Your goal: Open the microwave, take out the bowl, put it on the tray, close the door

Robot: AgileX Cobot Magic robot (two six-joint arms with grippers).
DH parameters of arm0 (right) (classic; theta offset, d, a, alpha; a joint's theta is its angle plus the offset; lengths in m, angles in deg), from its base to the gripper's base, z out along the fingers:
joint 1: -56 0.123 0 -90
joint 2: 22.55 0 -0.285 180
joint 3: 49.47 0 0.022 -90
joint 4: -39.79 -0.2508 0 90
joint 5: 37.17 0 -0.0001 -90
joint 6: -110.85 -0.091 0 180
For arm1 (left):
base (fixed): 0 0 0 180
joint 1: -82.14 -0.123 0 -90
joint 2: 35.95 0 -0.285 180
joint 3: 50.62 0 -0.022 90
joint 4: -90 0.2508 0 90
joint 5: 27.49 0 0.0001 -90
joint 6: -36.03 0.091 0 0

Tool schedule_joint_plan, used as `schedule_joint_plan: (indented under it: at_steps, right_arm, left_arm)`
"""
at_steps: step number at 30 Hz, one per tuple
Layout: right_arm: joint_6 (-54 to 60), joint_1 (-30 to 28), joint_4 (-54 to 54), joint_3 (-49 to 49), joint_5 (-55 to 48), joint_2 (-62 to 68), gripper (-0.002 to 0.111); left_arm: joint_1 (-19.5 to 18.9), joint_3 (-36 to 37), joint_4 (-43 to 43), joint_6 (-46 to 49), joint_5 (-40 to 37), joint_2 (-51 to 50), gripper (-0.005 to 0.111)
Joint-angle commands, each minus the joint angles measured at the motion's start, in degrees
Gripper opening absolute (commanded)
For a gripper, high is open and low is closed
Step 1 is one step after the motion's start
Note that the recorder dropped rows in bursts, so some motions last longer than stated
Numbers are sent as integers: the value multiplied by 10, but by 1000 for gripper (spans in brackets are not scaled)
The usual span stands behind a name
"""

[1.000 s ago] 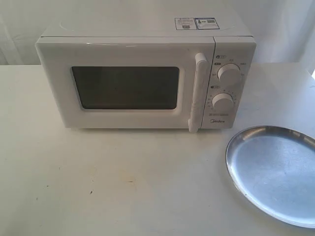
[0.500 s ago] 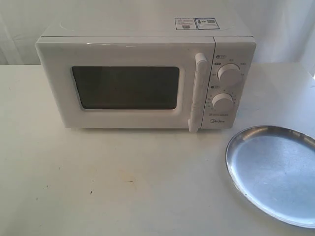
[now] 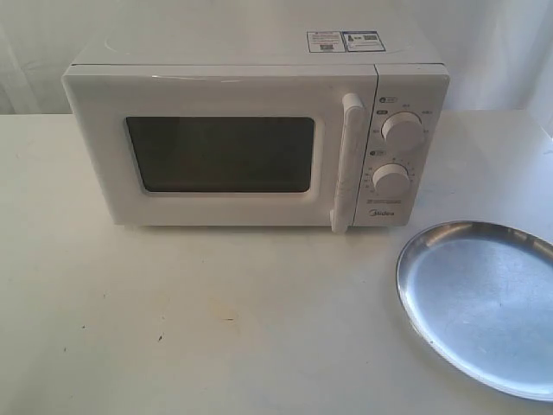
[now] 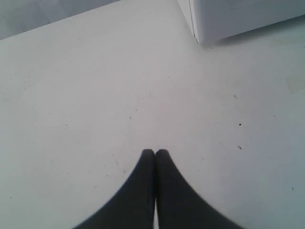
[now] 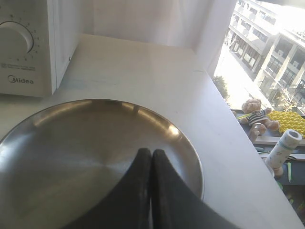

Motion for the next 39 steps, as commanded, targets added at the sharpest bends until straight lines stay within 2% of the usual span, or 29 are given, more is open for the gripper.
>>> schedule_joint_plan:
  at_steps: [1, 20, 24, 26, 27, 28, 29, 30, 32, 36, 39]
  right_arm:
    - [-2, -2, 2, -1, 5, -2, 0]
    - [12, -2, 20, -1, 26, -2, 0]
    - [-42, -2, -31, -1, 114, -2, 0]
    - [-142, -2, -126, -1, 181, -2, 0]
    - [-178, -2, -149, -1, 274, -2, 0]
    - [-194, -2, -148, -1, 312, -2, 0]
    - [-234, -2, -148, -1, 414, -2, 0]
    - [-246, -2, -146, -1, 451, -2, 0]
    - [-272, -2, -111, 21, 532, 3, 0]
    - [-299, -2, 21, 184, 587, 169, 0]
    - [-323, -2, 118, 269, 546, 299, 0]
  left_arm:
    - [2, -2, -2, -3, -1, 1, 0]
    - [2, -2, -2, -3, -1, 1, 0]
    - [2, -2, -2, -3, -1, 1, 0]
    - [2, -2, -2, -3, -1, 1, 0]
    - [2, -2, -2, -3, -1, 1, 0]
    - [2, -2, -2, -3, -1, 1, 0]
    - [2, -2, -2, -3, -1, 1, 0]
    - [2, -2, -2, -3, -1, 1, 0]
    - [2, -2, -2, -3, -1, 1, 0]
    - [2, -2, -2, -3, -1, 1, 0]
    - [2, -2, -2, -3, -1, 1, 0]
